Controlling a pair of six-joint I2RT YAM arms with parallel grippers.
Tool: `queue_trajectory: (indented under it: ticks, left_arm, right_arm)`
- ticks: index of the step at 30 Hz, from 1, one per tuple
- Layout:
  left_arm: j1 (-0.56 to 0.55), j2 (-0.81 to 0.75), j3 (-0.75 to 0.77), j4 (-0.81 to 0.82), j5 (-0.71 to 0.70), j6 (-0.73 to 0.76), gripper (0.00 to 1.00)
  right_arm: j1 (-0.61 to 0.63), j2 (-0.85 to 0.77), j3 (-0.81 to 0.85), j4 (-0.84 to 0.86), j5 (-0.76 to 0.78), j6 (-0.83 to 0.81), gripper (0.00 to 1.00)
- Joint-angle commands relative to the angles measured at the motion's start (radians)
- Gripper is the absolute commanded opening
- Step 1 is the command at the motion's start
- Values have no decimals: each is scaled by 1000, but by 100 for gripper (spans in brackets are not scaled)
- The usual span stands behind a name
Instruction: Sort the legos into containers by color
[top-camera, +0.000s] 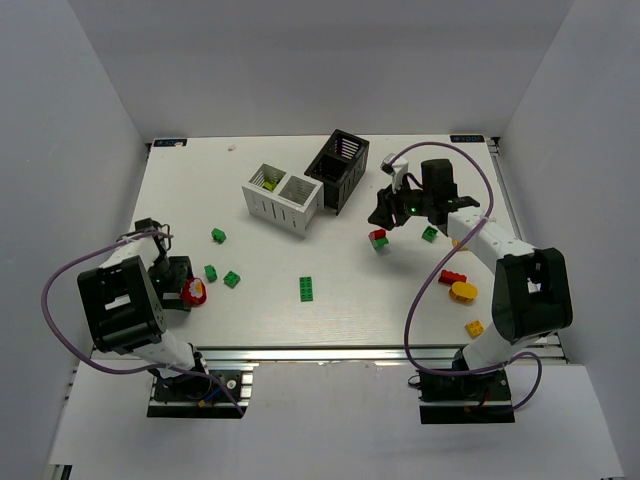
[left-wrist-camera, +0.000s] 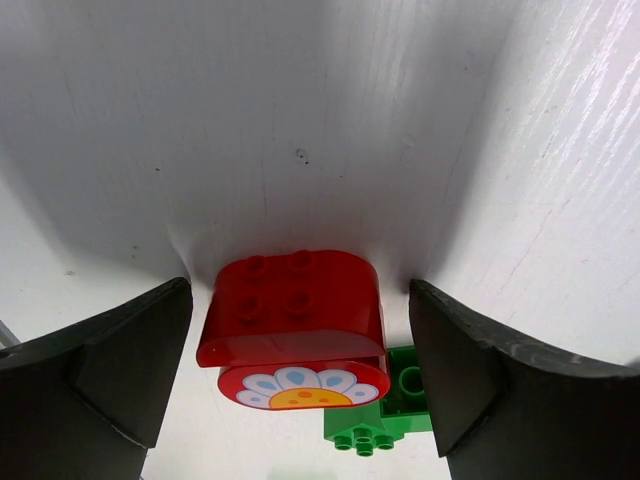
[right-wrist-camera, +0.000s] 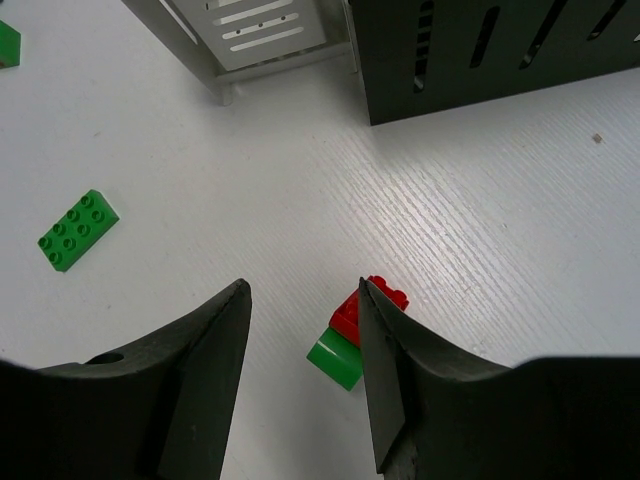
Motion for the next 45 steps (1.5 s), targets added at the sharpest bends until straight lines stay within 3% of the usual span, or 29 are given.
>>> queue_trajectory:
  ticks: [1,5,12,15,16,20,27,31,34,39,41,42,45]
  left_arm:
    - [5,0,-15,14,19,-26,98]
    - [5,-6,-30,20,26,-46,98]
    - [5,-23,-44,14,16,-65,89]
    - [5,-42,-45,23,18,-68,72]
    - [5,-51,-45,26,21,-66,62]
    - [6,-68,-47,46,53,-47,42]
    - [3,-173,-30,75,177,70,20]
    - [-11,-278,-48,153,327,141,8]
    - [-58,-362,-76,265,392,164,7]
    - [-176,-445,-84,385,431,129,5]
    - [-228,-465,-81,444,437,113,5]
    - [-244,-470,-81,461,440,93,5]
    - [-297,-487,-90,527,431,46,5]
  right_arm:
    - [-7,-21,-6,26,-11,9,52]
    - [-9,-22,-6,26,-13,10,52]
    - [-7,-21,-4,25,-15,9,52]
    - [-7,-22,-1,18,-19,1,52]
    - [-7,-22,-1,17,-21,0,52]
    - [-7,-27,4,9,-34,-2,52]
    - [31,-12,50,-72,-206,-42,50]
    - [105,8,111,-110,-307,-33,49]
    - [183,37,155,-88,-364,74,49]
    - [308,119,261,89,-424,452,49]
    - [347,172,341,30,-351,451,61]
    - [367,191,400,26,-340,545,62]
    - [387,244,460,155,-375,711,71]
